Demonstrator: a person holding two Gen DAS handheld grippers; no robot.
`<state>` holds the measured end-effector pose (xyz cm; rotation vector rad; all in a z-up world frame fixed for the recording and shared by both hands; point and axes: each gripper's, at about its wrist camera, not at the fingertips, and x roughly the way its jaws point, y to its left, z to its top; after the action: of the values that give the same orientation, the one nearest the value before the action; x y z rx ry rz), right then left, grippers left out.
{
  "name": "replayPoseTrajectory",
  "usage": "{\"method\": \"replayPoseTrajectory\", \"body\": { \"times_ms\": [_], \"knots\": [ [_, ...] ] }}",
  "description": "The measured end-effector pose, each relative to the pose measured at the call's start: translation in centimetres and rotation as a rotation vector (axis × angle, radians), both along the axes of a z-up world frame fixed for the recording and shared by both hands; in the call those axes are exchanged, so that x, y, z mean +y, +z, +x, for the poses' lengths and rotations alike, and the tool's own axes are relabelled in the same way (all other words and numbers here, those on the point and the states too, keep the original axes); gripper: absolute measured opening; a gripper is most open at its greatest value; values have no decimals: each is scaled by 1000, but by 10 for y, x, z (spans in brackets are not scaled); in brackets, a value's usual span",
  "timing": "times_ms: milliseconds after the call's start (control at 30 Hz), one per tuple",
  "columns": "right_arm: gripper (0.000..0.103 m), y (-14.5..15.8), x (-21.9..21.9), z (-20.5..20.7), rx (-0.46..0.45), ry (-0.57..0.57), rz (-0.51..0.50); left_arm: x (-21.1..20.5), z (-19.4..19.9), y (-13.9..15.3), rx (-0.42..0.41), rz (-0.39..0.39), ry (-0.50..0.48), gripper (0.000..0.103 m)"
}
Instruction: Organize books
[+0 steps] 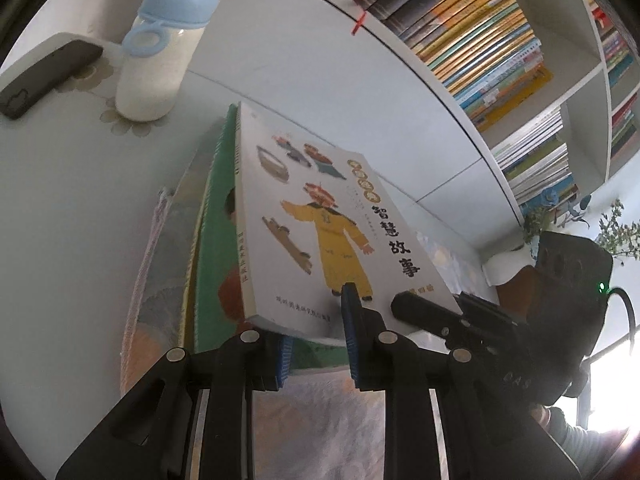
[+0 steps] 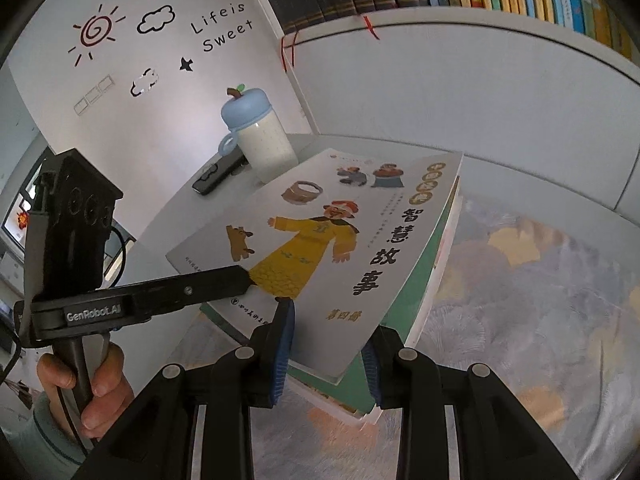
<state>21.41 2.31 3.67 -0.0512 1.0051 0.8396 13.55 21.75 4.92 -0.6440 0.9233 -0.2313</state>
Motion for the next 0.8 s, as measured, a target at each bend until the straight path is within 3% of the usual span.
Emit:
{"method": "replayPoseTrajectory", "body": {
  "times_ms": [200, 467, 633, 800],
  "knots": [
    [30, -9, -5, 1, 51, -5, -9, 3, -21, -2, 48, 58, 25, 21],
    [31, -19, -2, 4, 141, -5, -23, 7, -59, 10, 67, 71, 70, 22],
    [31, -8, -29, -11, 152, -51, 7, -6, -82, 23, 66, 72, 40, 22],
    [31, 18, -86, -45, 122, -129, 42, -49, -94, 39, 68, 92, -57, 25]
  ]
}}
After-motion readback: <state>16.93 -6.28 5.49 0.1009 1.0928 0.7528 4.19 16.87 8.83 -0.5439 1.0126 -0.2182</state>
